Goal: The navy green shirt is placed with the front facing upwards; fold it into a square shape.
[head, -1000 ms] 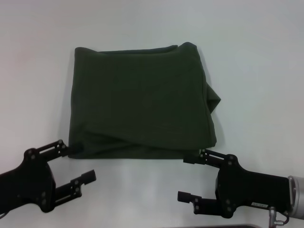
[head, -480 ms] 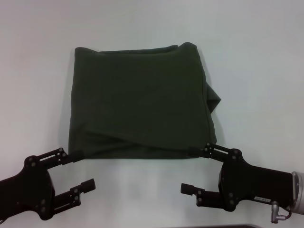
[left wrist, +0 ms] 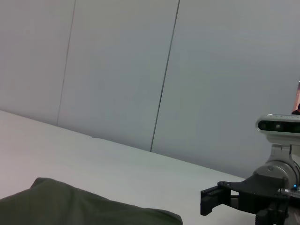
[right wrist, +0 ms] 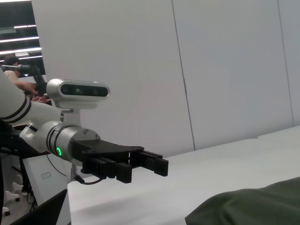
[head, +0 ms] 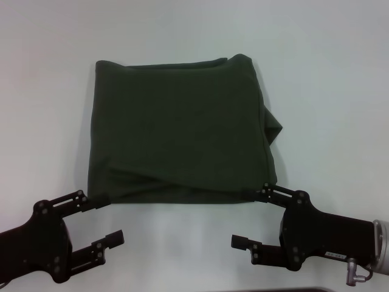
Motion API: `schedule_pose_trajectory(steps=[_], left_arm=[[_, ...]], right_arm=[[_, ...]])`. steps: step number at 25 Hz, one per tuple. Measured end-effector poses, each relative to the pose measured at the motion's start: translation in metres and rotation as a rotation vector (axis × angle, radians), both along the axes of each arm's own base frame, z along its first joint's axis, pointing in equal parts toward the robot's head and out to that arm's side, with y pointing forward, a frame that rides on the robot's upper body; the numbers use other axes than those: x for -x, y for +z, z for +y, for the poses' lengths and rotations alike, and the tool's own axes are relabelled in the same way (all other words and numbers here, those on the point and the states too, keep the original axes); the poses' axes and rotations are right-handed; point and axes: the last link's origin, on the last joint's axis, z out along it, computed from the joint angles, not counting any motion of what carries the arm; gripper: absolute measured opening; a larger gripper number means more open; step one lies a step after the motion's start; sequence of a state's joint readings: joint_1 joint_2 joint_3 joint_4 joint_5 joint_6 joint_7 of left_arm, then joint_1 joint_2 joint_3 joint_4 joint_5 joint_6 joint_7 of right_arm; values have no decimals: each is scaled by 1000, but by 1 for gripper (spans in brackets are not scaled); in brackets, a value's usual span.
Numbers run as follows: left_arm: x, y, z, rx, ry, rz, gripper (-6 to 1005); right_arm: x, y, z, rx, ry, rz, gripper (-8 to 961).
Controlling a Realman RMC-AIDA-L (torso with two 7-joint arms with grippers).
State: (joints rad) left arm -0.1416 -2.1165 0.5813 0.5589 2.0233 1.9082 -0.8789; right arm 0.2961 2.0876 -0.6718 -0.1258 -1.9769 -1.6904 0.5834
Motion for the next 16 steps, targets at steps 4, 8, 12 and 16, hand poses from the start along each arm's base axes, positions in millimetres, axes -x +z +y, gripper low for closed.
schedule_pose_trajectory(steps=[4, 8, 12, 16], left_arm=[[0, 0, 0, -1, -1, 1, 643], [0, 0, 0, -2, -2, 1, 643], [-1, 0, 1, -1, -5, 2, 643], [-1, 0, 1, -1, -7, 2, 643]], right_arm=[[0, 0, 1, 0, 3, -1, 824], [1, 0, 2, -1, 6, -2, 824], [1, 0, 2, -1, 7, -3, 824], [1, 0, 3, -1, 4, -2, 824]])
